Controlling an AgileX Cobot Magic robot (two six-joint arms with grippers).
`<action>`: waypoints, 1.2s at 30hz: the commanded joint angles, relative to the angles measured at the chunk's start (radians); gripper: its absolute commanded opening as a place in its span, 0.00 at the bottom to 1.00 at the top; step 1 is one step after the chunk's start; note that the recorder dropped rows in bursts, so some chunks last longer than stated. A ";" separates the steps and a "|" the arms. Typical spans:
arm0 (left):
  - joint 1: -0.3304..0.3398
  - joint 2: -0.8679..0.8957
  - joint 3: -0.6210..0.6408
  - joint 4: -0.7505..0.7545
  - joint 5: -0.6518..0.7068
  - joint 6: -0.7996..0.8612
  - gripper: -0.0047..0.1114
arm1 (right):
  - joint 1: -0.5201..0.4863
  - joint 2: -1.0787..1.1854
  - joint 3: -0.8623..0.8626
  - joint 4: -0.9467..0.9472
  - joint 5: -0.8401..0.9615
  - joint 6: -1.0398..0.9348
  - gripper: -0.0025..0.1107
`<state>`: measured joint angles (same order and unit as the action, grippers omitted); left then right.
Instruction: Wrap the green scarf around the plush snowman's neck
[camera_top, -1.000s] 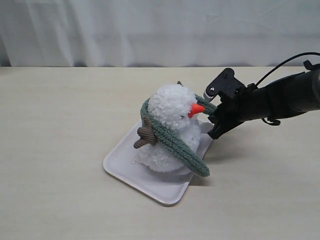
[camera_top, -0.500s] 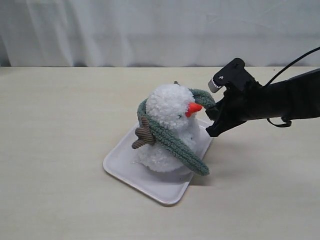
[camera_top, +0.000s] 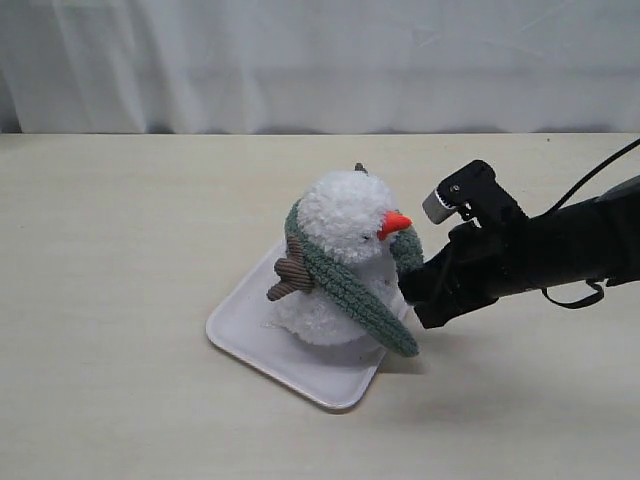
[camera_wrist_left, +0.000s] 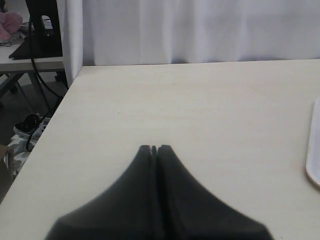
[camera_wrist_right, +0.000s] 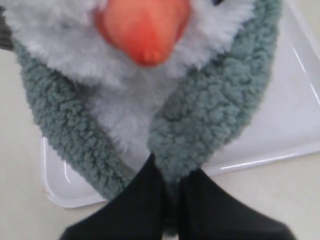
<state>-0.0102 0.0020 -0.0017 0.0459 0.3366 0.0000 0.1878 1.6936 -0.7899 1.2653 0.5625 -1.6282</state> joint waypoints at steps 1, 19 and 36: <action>-0.001 -0.002 0.002 -0.003 -0.015 0.000 0.04 | 0.001 -0.008 0.019 -0.094 -0.023 0.081 0.06; -0.001 -0.002 0.002 -0.003 -0.013 0.000 0.04 | 0.001 0.091 0.040 -0.107 -0.045 0.073 0.12; -0.001 -0.002 0.002 -0.003 -0.013 0.000 0.04 | 0.009 -0.085 0.040 -0.261 0.087 0.279 0.48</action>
<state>-0.0102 0.0020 -0.0017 0.0459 0.3366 0.0000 0.1878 1.6494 -0.7542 1.0165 0.6090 -1.3658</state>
